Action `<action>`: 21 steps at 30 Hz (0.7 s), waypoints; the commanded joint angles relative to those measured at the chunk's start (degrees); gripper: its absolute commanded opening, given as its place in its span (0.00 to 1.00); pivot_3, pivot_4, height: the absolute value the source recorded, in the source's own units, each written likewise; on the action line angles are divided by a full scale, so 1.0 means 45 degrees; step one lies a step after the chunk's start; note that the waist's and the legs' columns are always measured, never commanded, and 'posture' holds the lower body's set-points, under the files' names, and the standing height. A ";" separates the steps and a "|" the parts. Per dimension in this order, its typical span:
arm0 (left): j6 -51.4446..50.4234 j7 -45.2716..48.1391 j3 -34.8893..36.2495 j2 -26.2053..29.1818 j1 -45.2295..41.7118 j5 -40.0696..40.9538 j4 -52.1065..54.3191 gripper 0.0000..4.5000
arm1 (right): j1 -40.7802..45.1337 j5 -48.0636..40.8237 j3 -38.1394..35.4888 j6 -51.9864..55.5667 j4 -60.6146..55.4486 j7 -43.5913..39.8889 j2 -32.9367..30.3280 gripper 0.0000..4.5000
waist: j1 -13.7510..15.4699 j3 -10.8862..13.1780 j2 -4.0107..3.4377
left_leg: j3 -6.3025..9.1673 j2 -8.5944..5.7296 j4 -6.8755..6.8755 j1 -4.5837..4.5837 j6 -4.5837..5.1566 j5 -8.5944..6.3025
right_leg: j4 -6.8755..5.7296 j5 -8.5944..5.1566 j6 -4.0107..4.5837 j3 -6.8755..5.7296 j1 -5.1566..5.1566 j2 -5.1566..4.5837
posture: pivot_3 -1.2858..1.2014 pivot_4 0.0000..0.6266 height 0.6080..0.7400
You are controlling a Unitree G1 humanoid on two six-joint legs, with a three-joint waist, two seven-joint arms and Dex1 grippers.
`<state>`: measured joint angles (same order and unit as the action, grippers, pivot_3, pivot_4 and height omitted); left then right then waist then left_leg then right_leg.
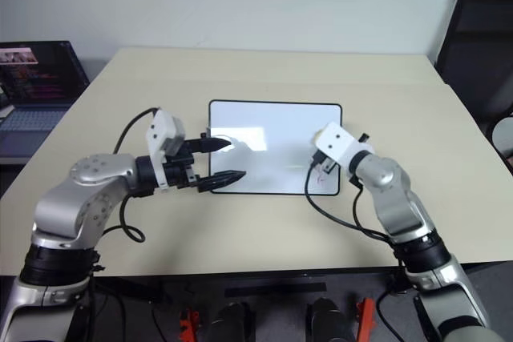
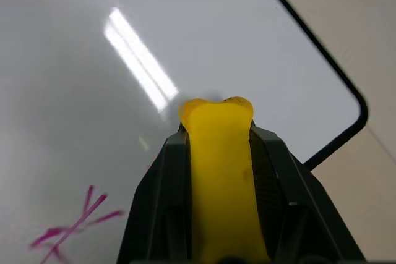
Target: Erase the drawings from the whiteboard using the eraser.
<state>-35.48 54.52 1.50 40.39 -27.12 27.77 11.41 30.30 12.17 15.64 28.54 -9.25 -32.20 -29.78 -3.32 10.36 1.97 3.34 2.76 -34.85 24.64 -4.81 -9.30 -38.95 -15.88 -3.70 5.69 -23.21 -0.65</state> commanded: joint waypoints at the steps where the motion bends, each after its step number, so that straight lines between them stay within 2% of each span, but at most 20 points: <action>1: 0.0240 0.0010 0.0162 0.0092 -0.0040 0.0037 0.0378 1.00 | -0.0435 0.0083 0.0401 0.0464 -0.0056 -0.0644 -0.0259 0.22 | -0.0003 0.0000 0.0001 | 0.0000 0.0000 0.0000 -0.0004 0.0000 0.0000 | -0.0001 0.0000 0.0000 0.0001 0.0002 0.0000 | 0.52 0.24 1.00; 9: 0.0250 0.0028 0.0147 0.0103 -0.0015 0.0029 0.0380 1.00 | 0.0764 0.0932 -0.0569 -0.0615 0.1148 0.1891 0.0409 0.22 | -0.0061 0.0001 0.0000 | -0.0007 -0.0001 -0.0001 -0.0013 0.0015 0.0012 | -0.0004 0.0013 0.0004 0.0009 -0.0002 0.0000 | 0.52 0.24 1.00; 14: 0.0269 0.0018 0.0149 0.0087 -0.0004 0.0023 0.0362 1.00 | 0.0437 0.0716 -0.0272 -0.0256 0.1100 0.1137 0.0270 0.22 | -0.0016 0.0000 0.0001 | -0.0007 -0.0001 0.0003 -0.0010 0.0018 0.0014 | 0.0002 0.0013 0.0004 0.0008 0.0000 -0.0001 | 0.52 0.24 1.00; 18: 0.0295 0.0029 0.0177 0.0102 0.0069 0.0017 0.0324 1.00 | -0.0382 0.0245 0.0178 0.0278 0.0129 -0.0343 -0.0111 0.22 | -0.0014 -0.0001 0.0003 | -0.0007 -0.0001 0.0004 -0.0010 0.0018 0.0014 | 0.0003 0.0012 0.0004 0.0007 0.0001 -0.0001 | 0.52 0.24 1.00; 21: 0.0302 0.0046 0.0208 0.0132 0.0153 0.0021 0.0322 1.00 | -0.0339 0.0277 -0.0312 -0.0026 -0.0192 0.0137 0.0244 0.22 | -0.0039 -0.0001 0.0003 | -0.0008 -0.0001 0.0002 -0.0011 0.0018 0.0014 | 0.0003 0.0013 0.0004 0.0010 0.0001 -0.0001 | 0.52 0.24 1.00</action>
<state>-35.32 54.55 1.51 40.44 -26.44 27.74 11.39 28.82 13.88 15.23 28.02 -9.85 -32.40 -29.18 -3.50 10.35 1.98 3.30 2.76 -34.84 24.59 -4.73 -9.24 -38.93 -15.81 -3.68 5.74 -23.21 -0.65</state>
